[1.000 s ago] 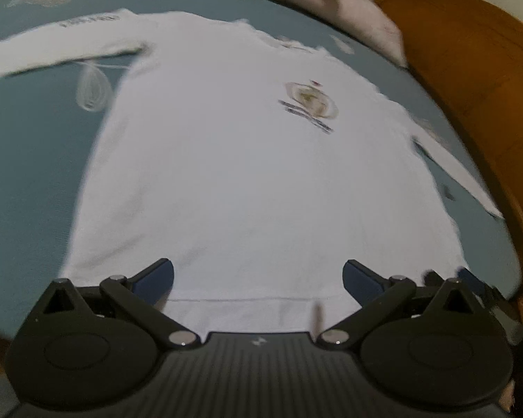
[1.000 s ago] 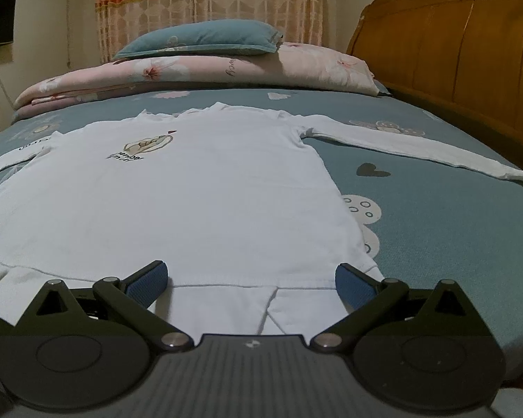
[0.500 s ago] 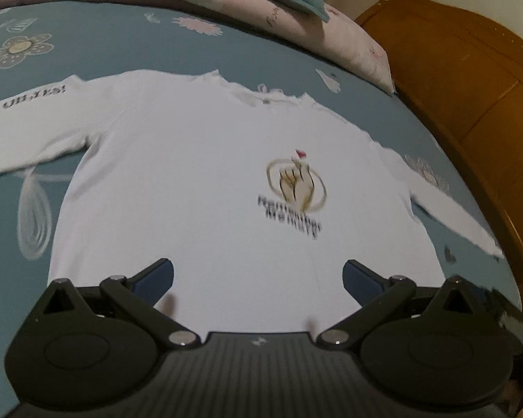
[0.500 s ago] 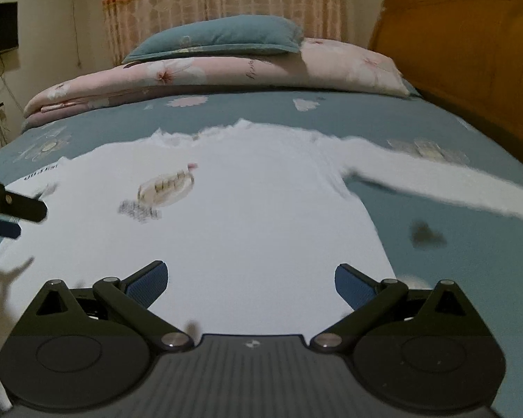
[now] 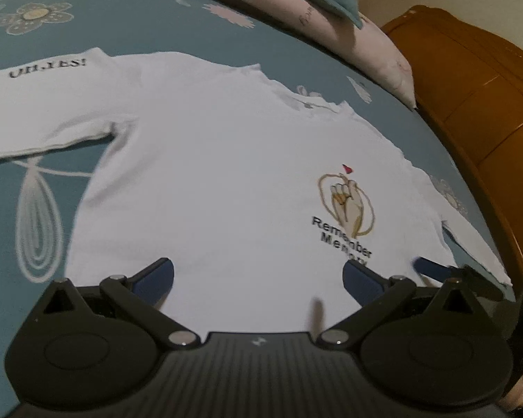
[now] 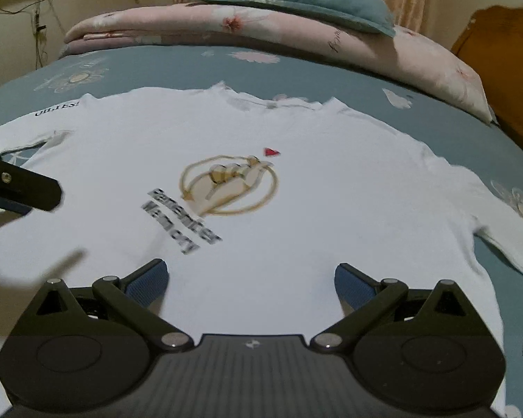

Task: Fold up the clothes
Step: 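Move both open grippers back over the shirt body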

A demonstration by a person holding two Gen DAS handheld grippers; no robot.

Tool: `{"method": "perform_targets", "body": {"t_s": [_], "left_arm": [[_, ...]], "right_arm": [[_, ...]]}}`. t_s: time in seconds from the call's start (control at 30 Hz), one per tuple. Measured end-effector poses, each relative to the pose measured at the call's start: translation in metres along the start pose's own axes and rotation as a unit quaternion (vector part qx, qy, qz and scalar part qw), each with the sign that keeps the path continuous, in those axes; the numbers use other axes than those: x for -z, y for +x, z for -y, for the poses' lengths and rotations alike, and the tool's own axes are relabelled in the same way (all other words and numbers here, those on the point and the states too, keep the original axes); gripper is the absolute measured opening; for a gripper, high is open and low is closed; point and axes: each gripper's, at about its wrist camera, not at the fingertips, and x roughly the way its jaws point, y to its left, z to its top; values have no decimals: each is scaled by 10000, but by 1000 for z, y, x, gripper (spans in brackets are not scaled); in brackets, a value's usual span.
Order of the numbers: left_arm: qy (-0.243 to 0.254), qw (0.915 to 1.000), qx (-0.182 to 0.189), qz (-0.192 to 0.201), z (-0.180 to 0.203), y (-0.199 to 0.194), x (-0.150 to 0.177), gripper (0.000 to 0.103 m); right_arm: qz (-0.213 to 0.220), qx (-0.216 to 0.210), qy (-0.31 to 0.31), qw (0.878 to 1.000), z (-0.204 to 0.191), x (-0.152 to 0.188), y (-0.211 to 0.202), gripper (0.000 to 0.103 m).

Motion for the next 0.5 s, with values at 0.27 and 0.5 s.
{"method": "perform_targets", "body": {"t_s": [0.27, 0.5], "left_arm": [[30, 9999, -99, -2, 14, 0, -8, 102], [44, 9992, -395, 33, 6, 1, 1, 102]], "right_arm": [[82, -256, 629, 9977, 14, -12, -17, 103], [-332, 290, 816, 9957, 38, 10, -17, 103]]}}
